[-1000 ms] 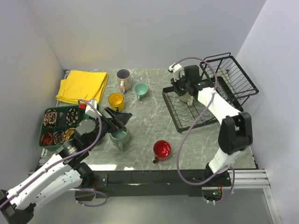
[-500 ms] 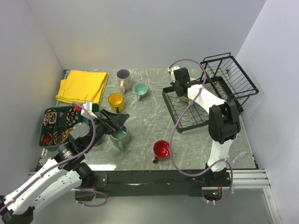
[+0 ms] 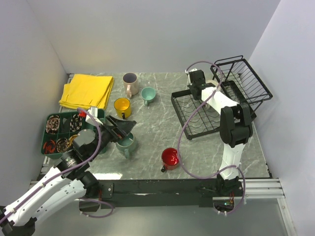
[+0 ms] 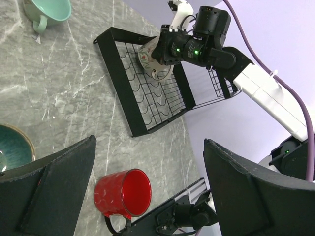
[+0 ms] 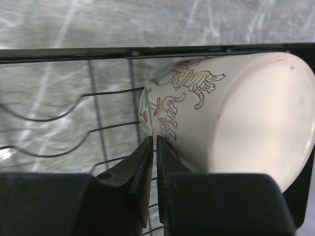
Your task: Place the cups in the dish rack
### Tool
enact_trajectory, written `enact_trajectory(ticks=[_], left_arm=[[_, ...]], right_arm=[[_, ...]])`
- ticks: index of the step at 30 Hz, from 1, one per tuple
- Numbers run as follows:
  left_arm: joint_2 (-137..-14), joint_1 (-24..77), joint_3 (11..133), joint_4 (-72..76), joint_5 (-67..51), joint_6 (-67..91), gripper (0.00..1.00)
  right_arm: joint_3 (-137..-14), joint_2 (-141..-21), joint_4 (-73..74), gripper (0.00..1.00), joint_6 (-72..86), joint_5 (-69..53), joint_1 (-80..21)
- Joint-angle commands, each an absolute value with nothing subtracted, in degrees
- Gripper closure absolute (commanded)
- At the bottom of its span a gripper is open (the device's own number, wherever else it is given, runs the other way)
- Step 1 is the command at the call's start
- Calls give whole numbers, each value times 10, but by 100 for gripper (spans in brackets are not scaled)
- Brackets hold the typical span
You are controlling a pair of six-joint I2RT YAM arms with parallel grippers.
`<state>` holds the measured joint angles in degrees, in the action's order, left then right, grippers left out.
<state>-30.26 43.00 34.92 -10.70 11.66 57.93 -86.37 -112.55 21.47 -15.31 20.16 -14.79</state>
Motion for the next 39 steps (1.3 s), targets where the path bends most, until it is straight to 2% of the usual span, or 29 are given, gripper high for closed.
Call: enact_trajectory(ticks=[1,18,21,23,27,31,39], left_arm=[[-307,432,351,-95,114,569,4],[-305,431,356,-105,119,564,4],[-304,431,359,-109,120,563,4],[-302,431,359,-109,121,562,4],[-299,431,360,-110,121,563,4],[-295,431,361,-115,121,560,4],[-298,431,355,-102,114,564,4]], right_arm=[[-891,-1129,189,86,-170,240,-127],[-925,-1147,157,85,-229,265,-93],[-915,-1109,192,82,-236,162,-93],[-904,-1082,232,81,-260,51,-95],[-861,-1014,271,82,-302,-24,-97],[-839,-991,327,86,-365,-1,-83],[-796,-991,352,87,-407,35,-61]])
